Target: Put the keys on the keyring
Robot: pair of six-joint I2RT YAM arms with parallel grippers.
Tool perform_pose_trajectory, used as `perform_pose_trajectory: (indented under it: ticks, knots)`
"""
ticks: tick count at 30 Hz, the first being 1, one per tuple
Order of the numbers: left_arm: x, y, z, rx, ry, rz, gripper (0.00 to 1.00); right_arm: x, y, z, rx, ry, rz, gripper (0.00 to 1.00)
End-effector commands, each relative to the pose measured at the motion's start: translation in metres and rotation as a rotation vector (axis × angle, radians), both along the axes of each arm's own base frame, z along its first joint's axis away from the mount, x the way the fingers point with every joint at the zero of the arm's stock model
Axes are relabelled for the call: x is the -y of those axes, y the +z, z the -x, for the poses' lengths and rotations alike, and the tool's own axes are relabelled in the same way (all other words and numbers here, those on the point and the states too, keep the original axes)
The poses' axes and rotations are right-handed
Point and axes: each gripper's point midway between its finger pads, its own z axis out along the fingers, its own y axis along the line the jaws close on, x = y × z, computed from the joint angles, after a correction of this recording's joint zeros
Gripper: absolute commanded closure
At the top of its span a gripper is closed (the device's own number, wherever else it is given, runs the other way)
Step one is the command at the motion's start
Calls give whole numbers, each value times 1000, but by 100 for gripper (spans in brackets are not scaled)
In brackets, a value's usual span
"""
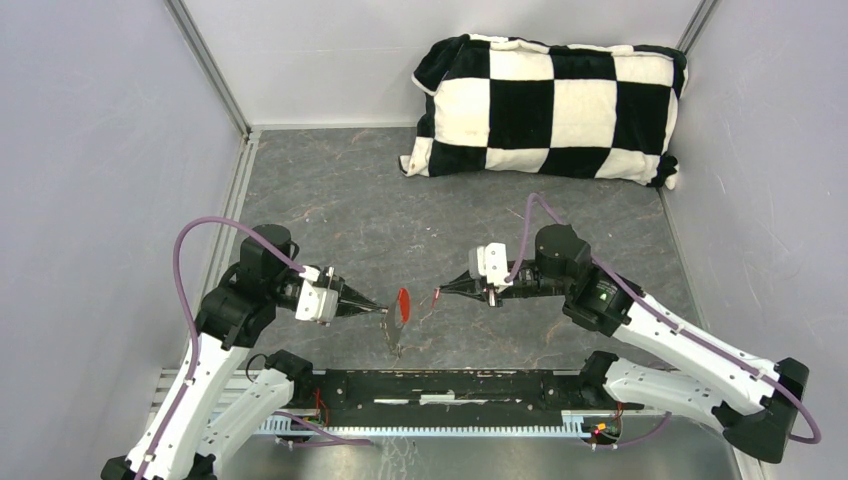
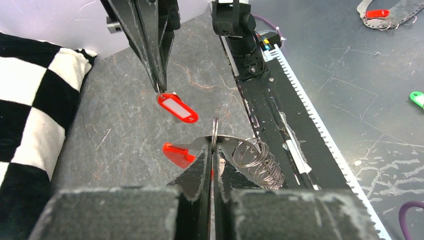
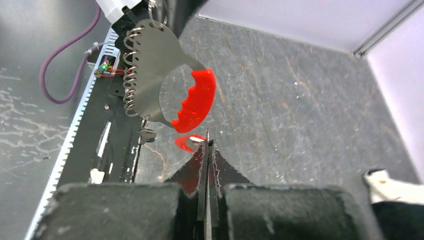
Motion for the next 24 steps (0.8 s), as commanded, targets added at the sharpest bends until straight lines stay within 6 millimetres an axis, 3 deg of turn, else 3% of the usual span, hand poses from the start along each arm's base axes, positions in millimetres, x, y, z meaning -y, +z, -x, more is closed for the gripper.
perform_pose_trajectory:
  ticks: [1, 10, 24]
  knots:
    - [1, 15, 8, 1, -35, 31, 98, -4, 26, 4, 188, 71, 7, 100]
    - [1, 14, 5, -2, -15, 21, 98, -19, 58, 12, 287, 208, 65, 100]
    - [-2, 13, 5, 29, -2, 10, 98, -43, 50, 26, 380, 288, 87, 100]
